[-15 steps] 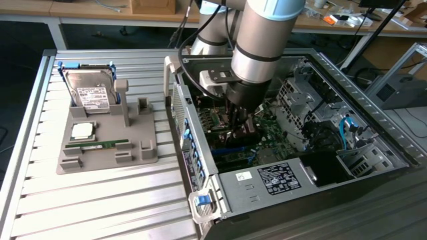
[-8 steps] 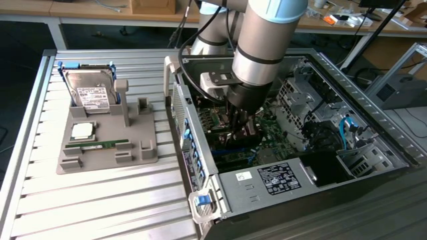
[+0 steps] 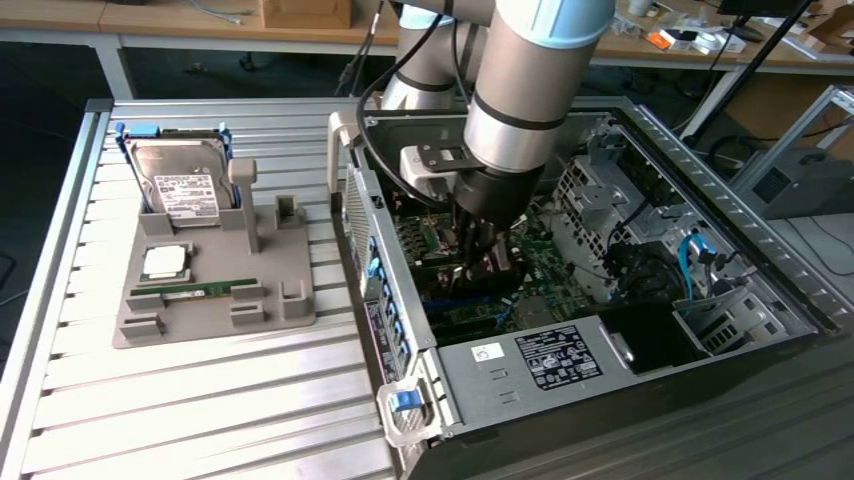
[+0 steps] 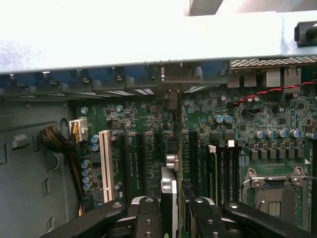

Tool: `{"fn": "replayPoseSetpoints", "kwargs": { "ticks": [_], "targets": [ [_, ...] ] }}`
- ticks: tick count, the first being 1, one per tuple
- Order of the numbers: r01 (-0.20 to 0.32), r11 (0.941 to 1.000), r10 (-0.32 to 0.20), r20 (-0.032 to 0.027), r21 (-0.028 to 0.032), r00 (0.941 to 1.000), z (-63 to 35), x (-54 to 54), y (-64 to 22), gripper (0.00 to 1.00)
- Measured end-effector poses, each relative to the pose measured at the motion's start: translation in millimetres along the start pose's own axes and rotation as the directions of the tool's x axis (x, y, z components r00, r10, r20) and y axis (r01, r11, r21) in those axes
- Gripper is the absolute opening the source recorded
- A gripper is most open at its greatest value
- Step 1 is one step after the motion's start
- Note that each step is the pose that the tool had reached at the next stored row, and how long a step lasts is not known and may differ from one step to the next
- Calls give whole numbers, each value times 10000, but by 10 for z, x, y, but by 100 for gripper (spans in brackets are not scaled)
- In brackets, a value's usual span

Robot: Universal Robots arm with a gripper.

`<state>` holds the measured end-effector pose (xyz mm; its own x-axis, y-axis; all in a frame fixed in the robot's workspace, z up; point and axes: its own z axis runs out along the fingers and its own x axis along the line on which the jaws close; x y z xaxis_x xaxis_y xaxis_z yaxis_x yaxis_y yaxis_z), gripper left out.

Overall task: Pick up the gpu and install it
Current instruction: 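Insert the gpu into the slot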

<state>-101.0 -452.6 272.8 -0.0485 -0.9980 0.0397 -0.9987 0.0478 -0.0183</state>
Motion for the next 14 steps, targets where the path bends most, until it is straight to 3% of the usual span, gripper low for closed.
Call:
{"fn": "replayPoseSetpoints", "kwargs": {
  "ticks": [4,6,14],
  "targets": [
    [-9,10000,9,133,-6,9999,0,0,0,27],
    [-26,10000,27,285,-14,9996,0,0,0,27],
    [-26,10000,27,295,-14,9996,15,1,7,27]
  ]
}}
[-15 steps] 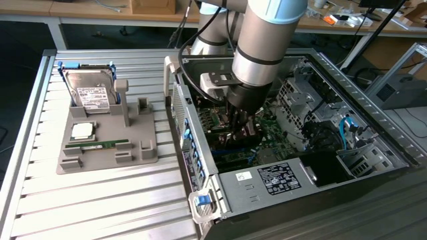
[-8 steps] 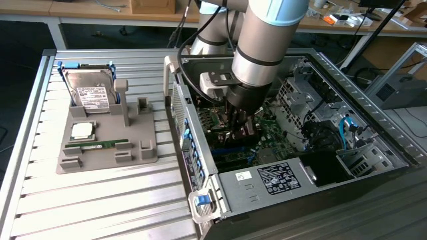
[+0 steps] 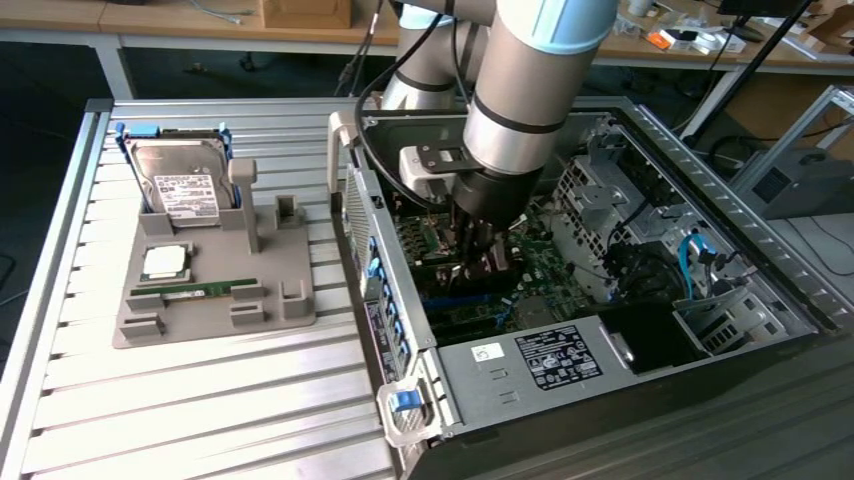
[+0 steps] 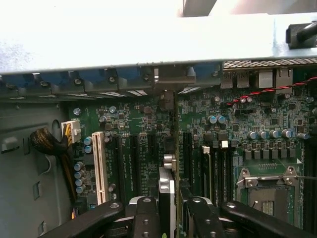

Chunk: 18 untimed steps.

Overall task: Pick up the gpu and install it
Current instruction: 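Insert the gpu into the slot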

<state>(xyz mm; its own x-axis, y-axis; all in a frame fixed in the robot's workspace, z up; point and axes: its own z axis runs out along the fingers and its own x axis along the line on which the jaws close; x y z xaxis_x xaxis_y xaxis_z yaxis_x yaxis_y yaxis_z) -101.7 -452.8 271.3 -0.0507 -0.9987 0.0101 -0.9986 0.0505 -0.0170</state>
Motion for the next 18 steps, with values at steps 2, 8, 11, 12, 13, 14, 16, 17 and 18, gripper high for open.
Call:
{"fn": "replayPoseSetpoints", "kwargs": {
  "ticks": [2,8,11,12,13,14,16,17,18],
  "targets": [
    [0,10000,0,0,0,10000,12,0,2,27],
    [2,10000,-2,-2,-78,10000,18,0,2,27],
    [0,10000,0,-4,-92,10000,17,0,3,27],
    [1,10000,-1,-5,-92,10000,17,0,3,27],
    [1,10000,-1,-4,-92,10000,17,0,3,27],
    [0,10000,-1,-6,-93,10000,20,0,3,27],
    [1,10000,-1,-4,-92,10000,43,0,4,27],
    [1,10000,-1,-8,-93,10000,48,0,4,27],
    [1,10000,-1,-8,-93,10000,49,0,4,27]
  ]
}}
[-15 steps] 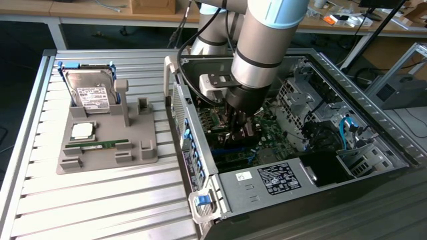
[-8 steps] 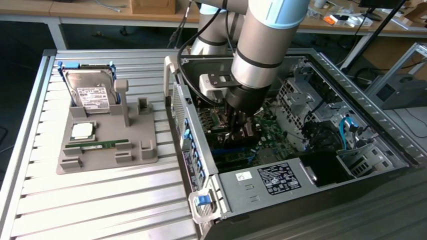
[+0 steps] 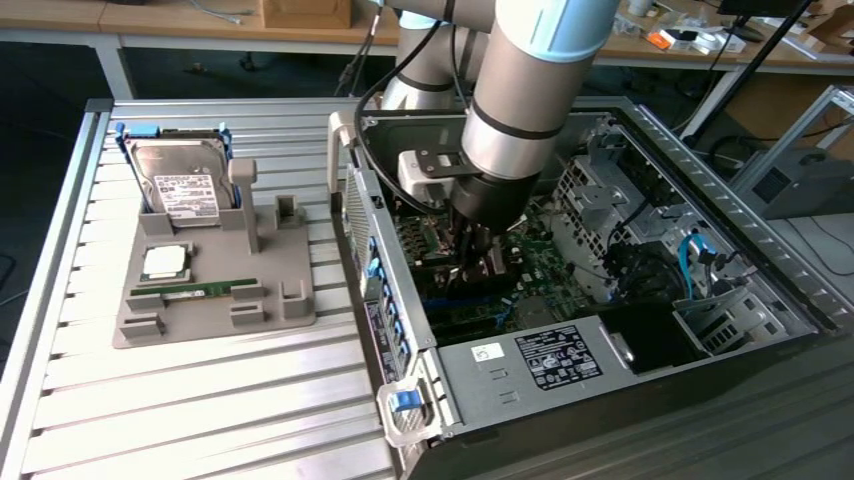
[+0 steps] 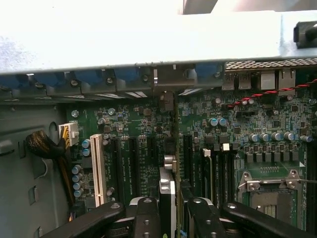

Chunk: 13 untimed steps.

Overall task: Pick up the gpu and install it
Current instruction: 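Insert the gpu into the slot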

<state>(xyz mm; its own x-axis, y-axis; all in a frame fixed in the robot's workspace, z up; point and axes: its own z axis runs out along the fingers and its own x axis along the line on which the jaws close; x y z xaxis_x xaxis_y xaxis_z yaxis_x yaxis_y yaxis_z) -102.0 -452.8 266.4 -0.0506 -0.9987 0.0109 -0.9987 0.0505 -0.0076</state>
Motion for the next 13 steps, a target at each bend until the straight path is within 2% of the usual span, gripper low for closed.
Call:
{"fn": "replayPoseSetpoints", "kwargs": {
  "ticks": [13],
  "targets": [
    [98,10000,-98,4,3,10000,2,0,0,27]
  ]
}}
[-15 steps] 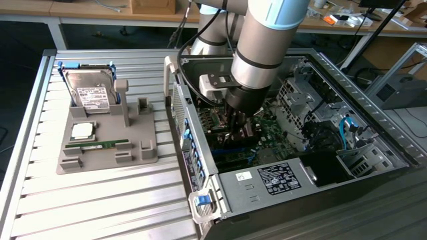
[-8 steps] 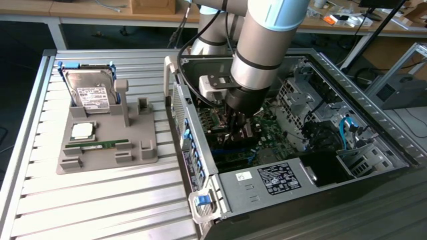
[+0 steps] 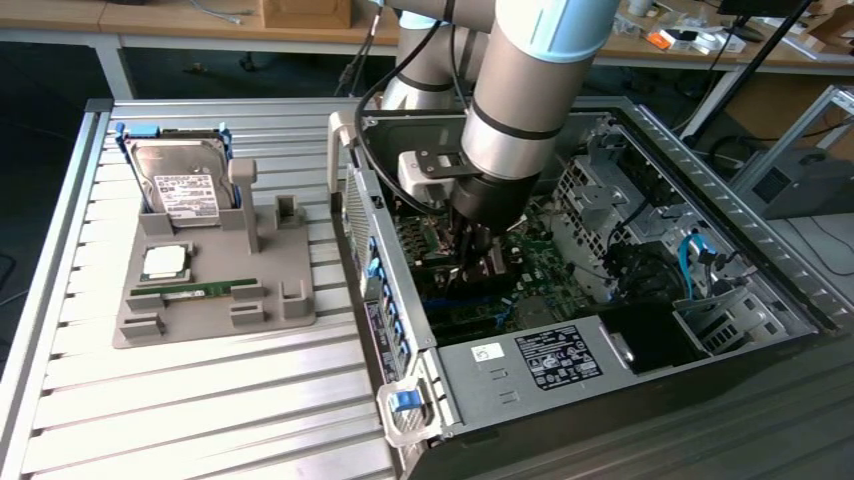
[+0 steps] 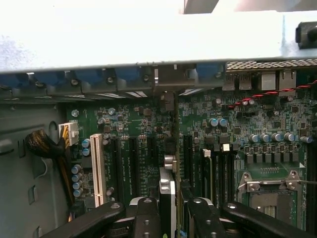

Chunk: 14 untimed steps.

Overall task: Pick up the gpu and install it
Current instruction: 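Insert the gpu into the slot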

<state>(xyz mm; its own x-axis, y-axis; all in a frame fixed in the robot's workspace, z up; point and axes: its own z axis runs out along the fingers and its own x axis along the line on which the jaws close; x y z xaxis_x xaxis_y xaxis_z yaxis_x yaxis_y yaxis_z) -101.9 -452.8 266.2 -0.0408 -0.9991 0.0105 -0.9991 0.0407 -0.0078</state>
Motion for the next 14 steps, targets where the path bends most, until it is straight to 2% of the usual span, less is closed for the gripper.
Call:
{"fn": "replayPoseSetpoints", "kwargs": {
  "ticks": [14],
  "targets": [
    [316,9995,-316,1,3,9995,19,-2,0,27]
  ]
}}
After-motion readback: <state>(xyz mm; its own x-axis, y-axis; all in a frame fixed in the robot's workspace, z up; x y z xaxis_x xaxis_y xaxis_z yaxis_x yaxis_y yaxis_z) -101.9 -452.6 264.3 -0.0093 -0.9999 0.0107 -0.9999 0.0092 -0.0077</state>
